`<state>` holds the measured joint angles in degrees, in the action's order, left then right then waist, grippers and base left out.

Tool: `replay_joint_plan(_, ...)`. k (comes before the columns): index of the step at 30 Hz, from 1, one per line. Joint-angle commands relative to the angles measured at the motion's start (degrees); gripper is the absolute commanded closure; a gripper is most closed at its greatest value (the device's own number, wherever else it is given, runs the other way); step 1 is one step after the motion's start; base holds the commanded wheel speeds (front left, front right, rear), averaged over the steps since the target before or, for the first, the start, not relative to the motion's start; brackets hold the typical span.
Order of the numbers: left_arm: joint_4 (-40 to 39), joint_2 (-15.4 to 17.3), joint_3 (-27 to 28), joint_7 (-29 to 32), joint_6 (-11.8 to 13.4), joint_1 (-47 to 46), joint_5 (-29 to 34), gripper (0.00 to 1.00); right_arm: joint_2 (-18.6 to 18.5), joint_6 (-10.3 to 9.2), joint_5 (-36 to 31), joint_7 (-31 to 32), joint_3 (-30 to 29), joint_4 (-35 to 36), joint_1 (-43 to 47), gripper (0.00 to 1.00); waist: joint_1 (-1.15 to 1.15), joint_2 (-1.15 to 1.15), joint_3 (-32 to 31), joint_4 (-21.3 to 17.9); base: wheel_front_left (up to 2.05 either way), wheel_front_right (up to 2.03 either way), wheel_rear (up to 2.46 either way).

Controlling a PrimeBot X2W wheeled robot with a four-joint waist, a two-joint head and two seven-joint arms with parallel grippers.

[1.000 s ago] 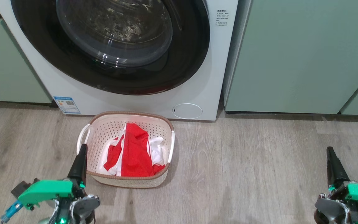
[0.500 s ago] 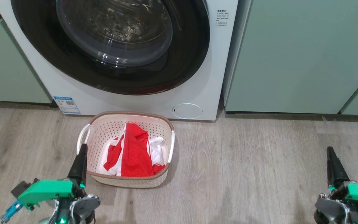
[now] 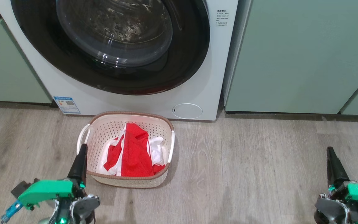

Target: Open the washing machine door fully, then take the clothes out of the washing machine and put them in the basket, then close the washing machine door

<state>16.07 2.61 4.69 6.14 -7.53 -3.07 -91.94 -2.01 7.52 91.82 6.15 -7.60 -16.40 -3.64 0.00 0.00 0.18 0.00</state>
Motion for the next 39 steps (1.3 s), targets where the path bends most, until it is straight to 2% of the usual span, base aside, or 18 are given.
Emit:
replay_joint_plan(1,-2.0,0.3,1.8,0.4,0.0,-3.1,-0.2,1.0,-0.9,-0.03,0.4,0.3,1.1,2.4,-2.5,1.0,0.0,0.0,0.0,0.0,0.0,0.0,0.0)
replay_joint_plan(39,-2.0,0.3,1.8,0.4,0.0,-3.1,-0.2,1.0,-0.9,-0.03,0.4,0.3,1.1,2.4,-2.5,1.0,0.0,0.0,0.0,0.0,0.0,0.0,0.0)
